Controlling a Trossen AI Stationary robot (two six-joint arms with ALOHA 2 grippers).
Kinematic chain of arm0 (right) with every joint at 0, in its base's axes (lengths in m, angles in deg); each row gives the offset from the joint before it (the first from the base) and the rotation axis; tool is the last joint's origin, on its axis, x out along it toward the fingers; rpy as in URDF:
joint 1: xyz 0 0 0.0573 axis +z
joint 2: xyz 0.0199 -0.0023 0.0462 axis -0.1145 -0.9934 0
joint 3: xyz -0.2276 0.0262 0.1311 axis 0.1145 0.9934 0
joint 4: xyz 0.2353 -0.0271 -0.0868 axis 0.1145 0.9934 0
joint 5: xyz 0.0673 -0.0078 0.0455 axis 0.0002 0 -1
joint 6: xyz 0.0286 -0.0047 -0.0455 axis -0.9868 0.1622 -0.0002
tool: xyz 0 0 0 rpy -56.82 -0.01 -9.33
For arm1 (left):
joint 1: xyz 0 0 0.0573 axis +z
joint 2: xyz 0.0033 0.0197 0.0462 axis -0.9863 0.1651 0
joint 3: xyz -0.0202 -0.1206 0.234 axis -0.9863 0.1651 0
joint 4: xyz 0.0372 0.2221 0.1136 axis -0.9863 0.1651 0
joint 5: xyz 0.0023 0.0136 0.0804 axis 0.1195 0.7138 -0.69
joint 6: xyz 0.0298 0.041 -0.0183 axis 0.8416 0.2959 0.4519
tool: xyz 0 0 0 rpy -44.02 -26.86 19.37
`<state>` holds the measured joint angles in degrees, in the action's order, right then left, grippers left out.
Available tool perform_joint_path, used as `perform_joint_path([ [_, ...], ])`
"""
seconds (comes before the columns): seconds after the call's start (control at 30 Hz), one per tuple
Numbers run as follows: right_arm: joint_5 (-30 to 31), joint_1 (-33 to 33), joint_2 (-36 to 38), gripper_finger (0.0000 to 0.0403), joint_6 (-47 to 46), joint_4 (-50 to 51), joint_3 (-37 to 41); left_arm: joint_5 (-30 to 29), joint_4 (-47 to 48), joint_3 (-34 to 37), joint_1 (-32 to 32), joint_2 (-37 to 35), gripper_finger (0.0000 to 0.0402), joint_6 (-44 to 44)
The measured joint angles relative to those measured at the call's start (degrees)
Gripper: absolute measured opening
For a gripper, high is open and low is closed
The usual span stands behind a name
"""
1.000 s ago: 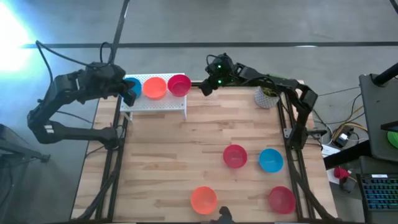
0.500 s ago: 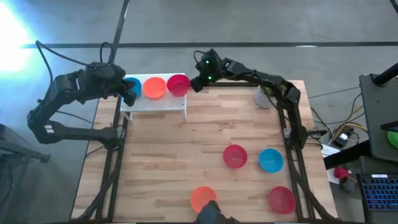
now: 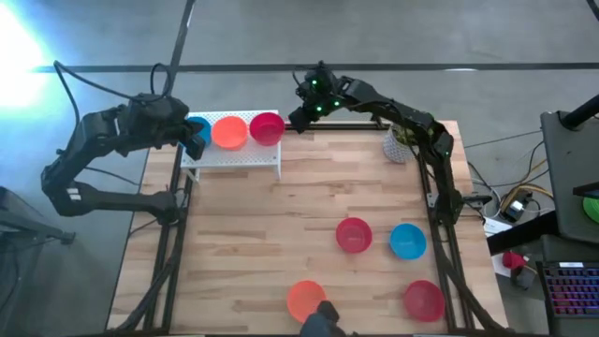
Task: Pick & Place Mini bowls
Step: Stack the top red bowl on top of the red bowl on the shelf
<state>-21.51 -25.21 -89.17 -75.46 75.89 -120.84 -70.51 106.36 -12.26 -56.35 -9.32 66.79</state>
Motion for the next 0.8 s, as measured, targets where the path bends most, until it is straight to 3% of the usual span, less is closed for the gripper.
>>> perform_joint_path([
  [0.37,16.1,6.5,14.7,0.0008,7.1,9.1,4.3,0.0,0.5,0.0,0.0,0.0,0.0000,1.6],
  [0.6,17.4,13.1,26.0,0.0008,8.4,10.4,12.3,0.0,0.4,1.4,0.0,-0.1,0.0000,3.4],
  [0.8,17.0,17.7,32.7,0.0008,9.3,17.2,20.4,0.4,0.1,3.5,0.0,-0.1,0.0000,4.5],
])
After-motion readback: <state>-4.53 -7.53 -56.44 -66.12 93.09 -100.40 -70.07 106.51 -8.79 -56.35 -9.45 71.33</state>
